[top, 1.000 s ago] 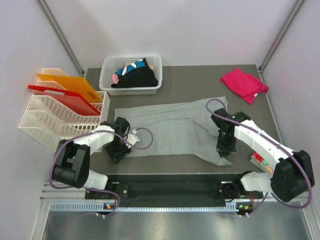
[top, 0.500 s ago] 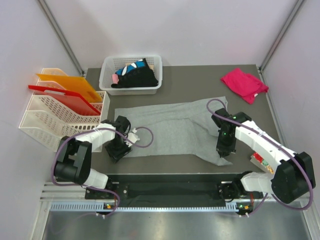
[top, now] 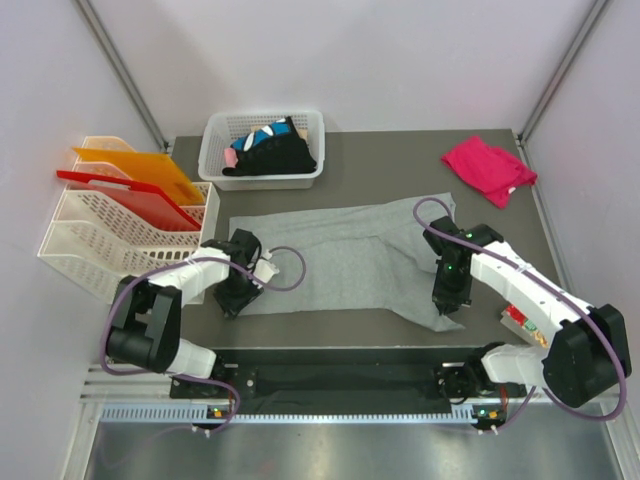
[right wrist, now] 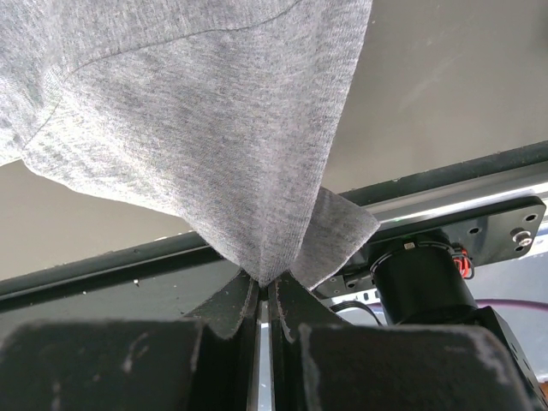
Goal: Fold and stack the t-shirts
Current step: Grap the side of the flattened tshirt closest away from the robot with both arms, then fold the other side of the tshirt into a rectangle
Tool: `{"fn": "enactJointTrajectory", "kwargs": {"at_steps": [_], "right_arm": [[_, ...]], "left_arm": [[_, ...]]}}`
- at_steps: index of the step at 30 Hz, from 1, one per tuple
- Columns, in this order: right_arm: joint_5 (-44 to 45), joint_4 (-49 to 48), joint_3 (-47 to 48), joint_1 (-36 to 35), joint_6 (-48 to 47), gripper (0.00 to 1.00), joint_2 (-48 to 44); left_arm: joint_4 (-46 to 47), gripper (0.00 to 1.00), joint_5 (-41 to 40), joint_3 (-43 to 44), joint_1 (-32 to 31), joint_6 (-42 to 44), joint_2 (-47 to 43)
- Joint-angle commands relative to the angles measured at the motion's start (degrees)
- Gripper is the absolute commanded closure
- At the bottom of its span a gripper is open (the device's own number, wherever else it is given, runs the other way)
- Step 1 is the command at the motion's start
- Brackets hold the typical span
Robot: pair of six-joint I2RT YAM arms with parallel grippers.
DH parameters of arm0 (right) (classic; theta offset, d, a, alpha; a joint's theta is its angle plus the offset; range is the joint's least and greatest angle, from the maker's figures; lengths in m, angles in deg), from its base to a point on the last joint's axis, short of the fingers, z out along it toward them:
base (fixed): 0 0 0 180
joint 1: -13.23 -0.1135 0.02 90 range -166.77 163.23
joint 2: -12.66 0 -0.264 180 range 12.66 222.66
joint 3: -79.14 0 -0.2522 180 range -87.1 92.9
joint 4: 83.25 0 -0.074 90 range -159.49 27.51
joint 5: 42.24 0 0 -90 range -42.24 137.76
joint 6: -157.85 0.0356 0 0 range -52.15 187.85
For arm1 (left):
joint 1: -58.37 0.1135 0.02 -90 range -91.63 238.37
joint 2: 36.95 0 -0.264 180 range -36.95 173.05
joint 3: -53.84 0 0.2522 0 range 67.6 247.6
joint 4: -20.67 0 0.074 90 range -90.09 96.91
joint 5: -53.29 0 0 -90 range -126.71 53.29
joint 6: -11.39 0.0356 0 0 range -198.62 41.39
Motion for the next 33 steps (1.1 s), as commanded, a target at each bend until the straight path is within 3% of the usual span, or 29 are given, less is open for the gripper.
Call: {"fn": "enactJointTrajectory", "kwargs": {"at_steps": [1,2,4,11,20,28,33], "right_arm": [[-0.2,-0.7,0.2,0.5,-0.8,1.0,-1.1],[-0.2,-0.7,0.2,0.5,-0.9,1.0,-1.0],[-0.1,-0.7,0.3,0.5,-1.1,1.0,-1.2],[0.3,3.7,0.0,0.5,-1.6,1.0,-4.2],[-4.9,13.7,-0.3,0.0,-2.8,1.0,-14.8],[-13.1,14.6,-1.0,-0.7,-3.6,1.0,-16.8],[-11.9,13.9,5.7,-0.8,-2.5,1.0,-12.7]], "left_arm": [[11.1,0.72,0.6,0.3,0.3,-1.0,1.7],[11.2,0.87,0.5,0.3,0.3,-1.0,1.7],[10.6,1.0,0.3,0.5,0.3,-0.7,1.7],[3.2,1.0,0.7,3.2,0.3,2.2,-1.3],[-11.4,1.0,-0.4,5.9,0.4,10.1,-10.7],[-15.0,1.0,-1.5,7.6,0.3,10.3,-13.5],[-10.4,1.0,-4.5,8.0,0.3,10.9,-14.5]]}}
